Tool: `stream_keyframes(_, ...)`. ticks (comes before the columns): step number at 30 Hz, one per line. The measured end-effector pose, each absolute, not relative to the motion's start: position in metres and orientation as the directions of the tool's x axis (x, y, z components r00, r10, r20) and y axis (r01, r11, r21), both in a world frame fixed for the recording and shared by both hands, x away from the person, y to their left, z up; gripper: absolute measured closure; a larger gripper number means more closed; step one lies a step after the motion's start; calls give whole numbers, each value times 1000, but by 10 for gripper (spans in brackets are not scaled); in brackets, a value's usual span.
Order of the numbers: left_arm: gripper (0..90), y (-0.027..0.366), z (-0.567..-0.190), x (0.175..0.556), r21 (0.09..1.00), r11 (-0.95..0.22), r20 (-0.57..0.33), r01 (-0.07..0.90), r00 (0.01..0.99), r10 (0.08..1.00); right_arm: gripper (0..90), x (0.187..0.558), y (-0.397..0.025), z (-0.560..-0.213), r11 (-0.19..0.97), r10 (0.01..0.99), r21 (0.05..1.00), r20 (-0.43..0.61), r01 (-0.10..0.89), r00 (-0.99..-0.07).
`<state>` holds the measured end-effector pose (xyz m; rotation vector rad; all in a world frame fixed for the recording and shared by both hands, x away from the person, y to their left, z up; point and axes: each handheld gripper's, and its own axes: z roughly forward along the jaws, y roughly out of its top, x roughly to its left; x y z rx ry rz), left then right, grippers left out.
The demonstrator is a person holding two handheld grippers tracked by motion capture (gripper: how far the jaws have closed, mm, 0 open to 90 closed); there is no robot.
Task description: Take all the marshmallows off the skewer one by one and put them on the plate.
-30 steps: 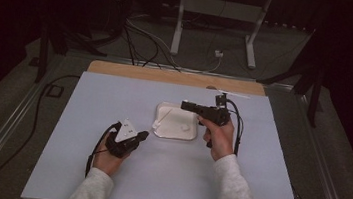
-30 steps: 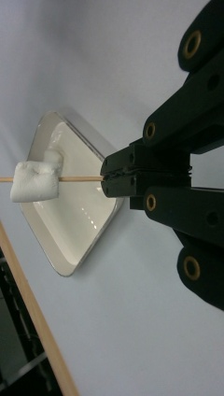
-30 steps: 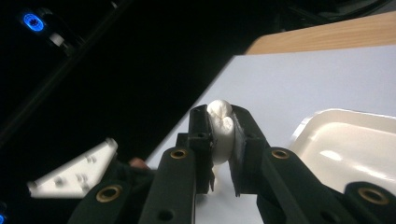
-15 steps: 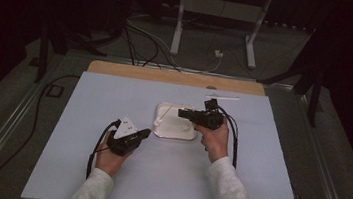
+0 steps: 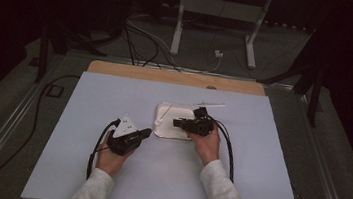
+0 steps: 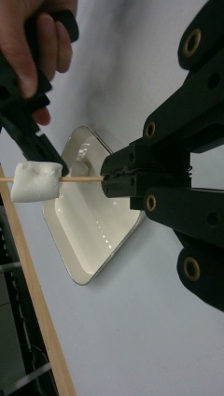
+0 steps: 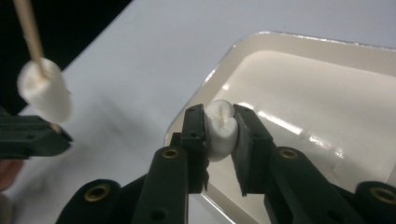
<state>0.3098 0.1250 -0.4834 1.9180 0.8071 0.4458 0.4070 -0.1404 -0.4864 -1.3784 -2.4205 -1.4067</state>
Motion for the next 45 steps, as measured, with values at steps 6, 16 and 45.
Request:
stream_keyframes(6, 900, 124, -484, 310, 885, -310, -36, 348, 715, 698, 727, 408, -135, -494, 229, 706, 680, 376, 696, -600)
stream_keyframes(16, 900, 125, -484, 310, 885, -306, -38, 351, 710, 703, 385, 411, -139, -497, 193, 705, 661, 420, 725, -571)
stream_keyframes(45, 900, 124, -483, 311, 889, -286, -61, 358, 710, 701, 123, 394, -135, -458, 135, 502, 746, 516, 652, -694)
